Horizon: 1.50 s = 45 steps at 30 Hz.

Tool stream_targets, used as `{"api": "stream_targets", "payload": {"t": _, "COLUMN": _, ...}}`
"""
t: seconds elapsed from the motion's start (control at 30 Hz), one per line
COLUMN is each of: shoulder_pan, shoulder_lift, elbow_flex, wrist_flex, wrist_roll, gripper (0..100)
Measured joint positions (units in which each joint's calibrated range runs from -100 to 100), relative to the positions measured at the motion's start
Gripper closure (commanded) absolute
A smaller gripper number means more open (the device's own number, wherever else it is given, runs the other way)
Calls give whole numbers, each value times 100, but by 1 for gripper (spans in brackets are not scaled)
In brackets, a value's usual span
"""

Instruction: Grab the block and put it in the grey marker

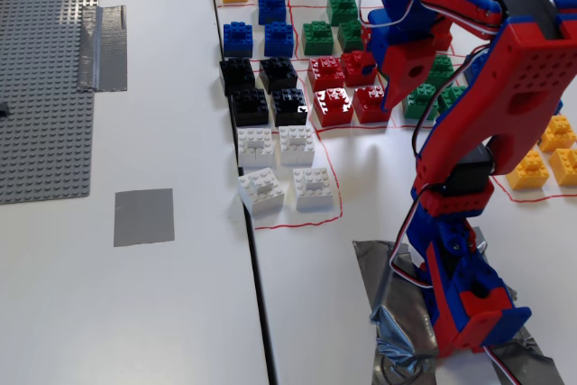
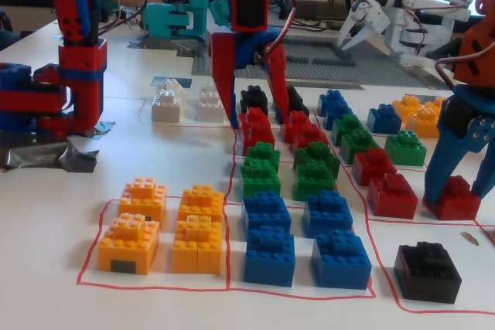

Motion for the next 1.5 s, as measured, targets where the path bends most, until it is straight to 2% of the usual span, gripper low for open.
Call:
{"api": "stream_targets", "payload": {"t": 0.63, "shoulder_pan": 0, "shoulder_lift": 509, "elbow_flex": 136, "wrist_flex": -291, "wrist_roll": 0, "gripper": 76}}
{"api": "stream_targets", "payload": {"t": 0.73, "shoulder_pan": 7, "shoulder_lift": 559, "elbow_flex": 136, "wrist_flex": -299, "wrist_roll": 0, "gripper": 81}}
{"api": "stream_targets", "payload": {"t": 0.9, "shoulder_pan": 7, "shoulder_lift": 576, "elbow_flex": 136, "wrist_flex": -340, "wrist_roll": -5, "gripper": 100}}
{"api": "stream_targets", "payload": {"t": 1.5, "shoulder_pan": 29, "shoulder_lift": 576, "elbow_flex": -127, "wrist_flex": 162, "wrist_roll": 0, "gripper": 100}}
